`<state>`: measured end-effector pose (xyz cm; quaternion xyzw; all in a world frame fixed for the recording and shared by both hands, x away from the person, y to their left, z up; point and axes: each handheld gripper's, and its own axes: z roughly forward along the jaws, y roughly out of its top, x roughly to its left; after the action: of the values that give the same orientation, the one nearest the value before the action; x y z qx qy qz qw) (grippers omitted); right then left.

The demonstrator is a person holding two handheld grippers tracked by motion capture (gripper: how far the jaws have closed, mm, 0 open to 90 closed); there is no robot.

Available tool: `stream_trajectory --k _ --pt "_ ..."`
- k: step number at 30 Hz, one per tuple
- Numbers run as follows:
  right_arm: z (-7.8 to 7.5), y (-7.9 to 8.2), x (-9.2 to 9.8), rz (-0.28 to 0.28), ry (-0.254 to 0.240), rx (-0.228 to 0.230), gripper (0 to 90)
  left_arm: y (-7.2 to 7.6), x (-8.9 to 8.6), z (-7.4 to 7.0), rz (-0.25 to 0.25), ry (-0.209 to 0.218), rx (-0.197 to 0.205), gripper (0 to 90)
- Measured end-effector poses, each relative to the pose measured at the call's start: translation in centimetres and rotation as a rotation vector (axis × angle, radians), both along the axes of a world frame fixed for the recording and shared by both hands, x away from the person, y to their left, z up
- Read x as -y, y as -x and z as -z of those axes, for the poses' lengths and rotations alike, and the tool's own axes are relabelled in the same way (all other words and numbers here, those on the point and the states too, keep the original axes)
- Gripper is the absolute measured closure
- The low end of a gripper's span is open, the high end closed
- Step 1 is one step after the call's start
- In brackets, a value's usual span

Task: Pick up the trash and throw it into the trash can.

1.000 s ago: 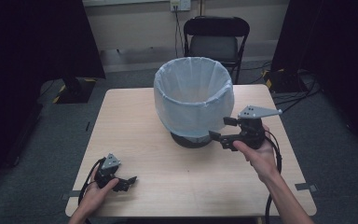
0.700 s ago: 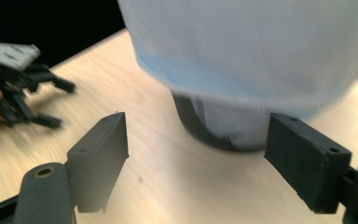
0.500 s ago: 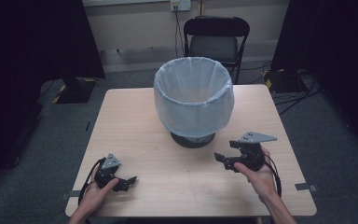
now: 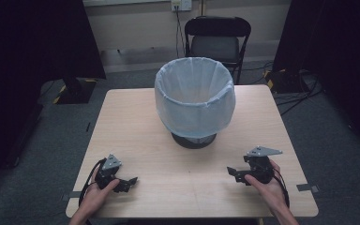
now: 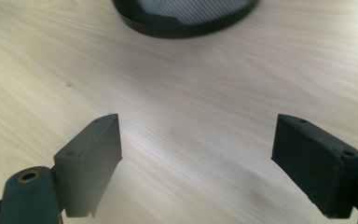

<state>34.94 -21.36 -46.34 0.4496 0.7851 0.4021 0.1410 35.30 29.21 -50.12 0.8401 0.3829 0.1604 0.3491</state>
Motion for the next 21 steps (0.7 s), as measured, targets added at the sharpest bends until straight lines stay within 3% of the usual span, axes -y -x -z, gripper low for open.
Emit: stream_trajectory --k 6,10,14,16,21 --pt "1.9 -0.3 1.6 0.063 0.05 -0.034 16.1 0.0 0.0 0.0 -0.003 -0.003 0.0 0.2" --pt "2.8 -0.4 1.8 0.067 0.069 -0.051 15.3 0.0 0.0 0.0 -0.003 -0.005 0.001 0.2" --pt "3.1 -0.5 2.0 0.094 0.105 -0.014 15.0 0.0 0.0 0.0 -0.003 -0.007 0.002 0.2" --pt "3.4 -0.4 2.0 0.108 0.156 0.024 13.8 0.0 0.0 0.0 -0.003 -0.006 0.001 0.2" --pt "3.6 -0.3 2.0 0.117 0.149 0.032 13.6 0.0 0.0 0.0 -0.003 -0.003 0.003 0.2"
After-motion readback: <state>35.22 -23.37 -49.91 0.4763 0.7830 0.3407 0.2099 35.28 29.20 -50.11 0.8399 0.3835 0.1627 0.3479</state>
